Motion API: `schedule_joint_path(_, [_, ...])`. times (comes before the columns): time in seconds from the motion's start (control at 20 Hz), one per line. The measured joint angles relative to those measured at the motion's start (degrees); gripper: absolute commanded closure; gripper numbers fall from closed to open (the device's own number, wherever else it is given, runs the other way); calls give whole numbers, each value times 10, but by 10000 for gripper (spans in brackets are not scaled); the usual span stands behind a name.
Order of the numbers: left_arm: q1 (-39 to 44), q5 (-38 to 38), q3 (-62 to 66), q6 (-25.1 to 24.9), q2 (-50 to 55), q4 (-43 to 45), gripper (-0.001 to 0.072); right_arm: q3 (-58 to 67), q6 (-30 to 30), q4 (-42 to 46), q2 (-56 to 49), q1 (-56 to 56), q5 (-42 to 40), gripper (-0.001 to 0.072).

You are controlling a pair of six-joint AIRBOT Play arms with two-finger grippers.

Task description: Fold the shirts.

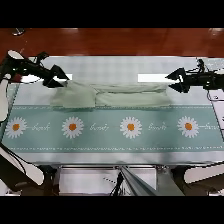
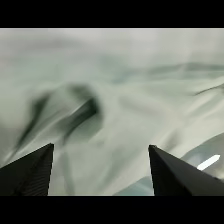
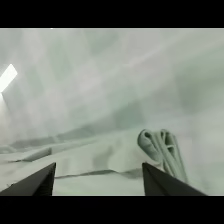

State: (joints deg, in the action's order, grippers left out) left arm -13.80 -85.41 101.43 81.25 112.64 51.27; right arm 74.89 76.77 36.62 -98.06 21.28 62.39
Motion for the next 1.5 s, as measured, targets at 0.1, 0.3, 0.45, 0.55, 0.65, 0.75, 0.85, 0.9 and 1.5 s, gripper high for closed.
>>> schedule_joint_path(0.1, [-29, -26, -2, 5, -36, 71, 6, 2, -5, 33, 12, 32, 33, 91])
schedule_joint_path(0.3, [-90, 72, -105, -15, -173, 119, 6, -28, -9, 103, 26, 77, 76, 91])
schedule_joint_path(0.45, [-97, 202, -238, -62, -293, 69, 6, -59, -35, 97, 17, 73, 73, 91])
schedule_joint_path(0.55, [-85, 250, -306, -88, -347, 35, 6, -68, -49, 76, 3, 56, 71, 91])
schedule_joint_path(0.65, [-63, 272, -345, -104, -375, 20, 7, -73, -61, 47, -10, 33, 66, 92])
schedule_joint_path(0.75, [-33, 291, -365, -113, -387, 11, 11, -75, -71, 23, -19, 6, 51, 392])
schedule_joint_path(0.85, [7, 308, -377, -119, -394, 2, 472, -73, -73, 20, -24, -17, 35, 695])
schedule_joint_path(0.9, [26, 314, -380, -121, -395, 2, 675, -69, -70, 10, -23, -26, 36, 695])
schedule_joint_path(1.5, [355, 443, -362, -78, -327, -8, 684, -129, -2, 145, 340, -36, 116, 695])
